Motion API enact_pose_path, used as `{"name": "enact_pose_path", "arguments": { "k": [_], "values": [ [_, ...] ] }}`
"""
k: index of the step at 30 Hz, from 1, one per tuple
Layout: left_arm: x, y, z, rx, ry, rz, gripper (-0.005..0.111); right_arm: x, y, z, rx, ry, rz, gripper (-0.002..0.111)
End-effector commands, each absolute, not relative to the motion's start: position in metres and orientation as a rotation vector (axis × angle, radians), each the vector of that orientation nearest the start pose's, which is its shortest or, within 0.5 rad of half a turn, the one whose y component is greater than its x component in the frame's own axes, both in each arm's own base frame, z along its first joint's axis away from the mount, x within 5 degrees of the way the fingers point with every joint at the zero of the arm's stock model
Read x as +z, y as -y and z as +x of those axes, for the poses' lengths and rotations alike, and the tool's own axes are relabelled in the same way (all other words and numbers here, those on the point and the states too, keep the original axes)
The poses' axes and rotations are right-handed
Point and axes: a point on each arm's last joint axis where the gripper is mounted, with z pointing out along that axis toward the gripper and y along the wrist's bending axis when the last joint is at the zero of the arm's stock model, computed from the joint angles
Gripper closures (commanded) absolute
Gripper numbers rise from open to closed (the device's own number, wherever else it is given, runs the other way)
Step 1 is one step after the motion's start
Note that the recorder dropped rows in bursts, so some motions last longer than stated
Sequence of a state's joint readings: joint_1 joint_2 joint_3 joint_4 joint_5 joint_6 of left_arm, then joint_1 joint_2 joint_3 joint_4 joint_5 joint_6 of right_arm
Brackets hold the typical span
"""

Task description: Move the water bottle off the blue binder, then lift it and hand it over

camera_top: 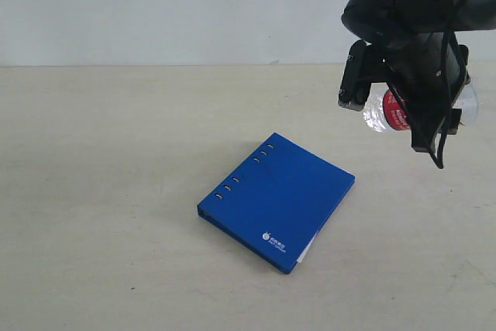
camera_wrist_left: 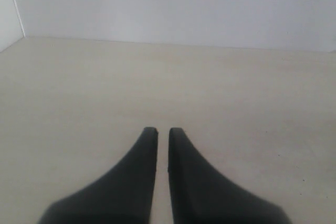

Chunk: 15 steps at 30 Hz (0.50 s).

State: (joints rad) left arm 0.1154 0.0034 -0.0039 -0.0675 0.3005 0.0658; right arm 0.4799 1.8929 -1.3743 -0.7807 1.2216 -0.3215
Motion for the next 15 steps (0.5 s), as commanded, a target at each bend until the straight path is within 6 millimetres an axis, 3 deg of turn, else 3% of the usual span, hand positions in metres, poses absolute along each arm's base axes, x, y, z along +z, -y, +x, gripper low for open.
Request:
{"name": "enact_pose_path", "arguments": {
  "k": [1,4,15],
  "values": [
    [0.1864,-0.0046,0.0543,0.081,-1.779,-0.066,0.099,0.2291,-0.1134,0.3524,-1.136,-2.499,-1.554,0.109],
    [0.1864,-0.0065,0.0541,0.164,-1.783,-0.002,0.099,0.2291,-0.1134,0.3524,-1.136,-2.496,-1.563,0.109],
    [0.1913,-0.0065,0.0550,0.177,-1.728,0.011,0.099,0.2292,-0.1133,0.3525,-1.139,-2.495,-1.562,0.109]
  ]
}}
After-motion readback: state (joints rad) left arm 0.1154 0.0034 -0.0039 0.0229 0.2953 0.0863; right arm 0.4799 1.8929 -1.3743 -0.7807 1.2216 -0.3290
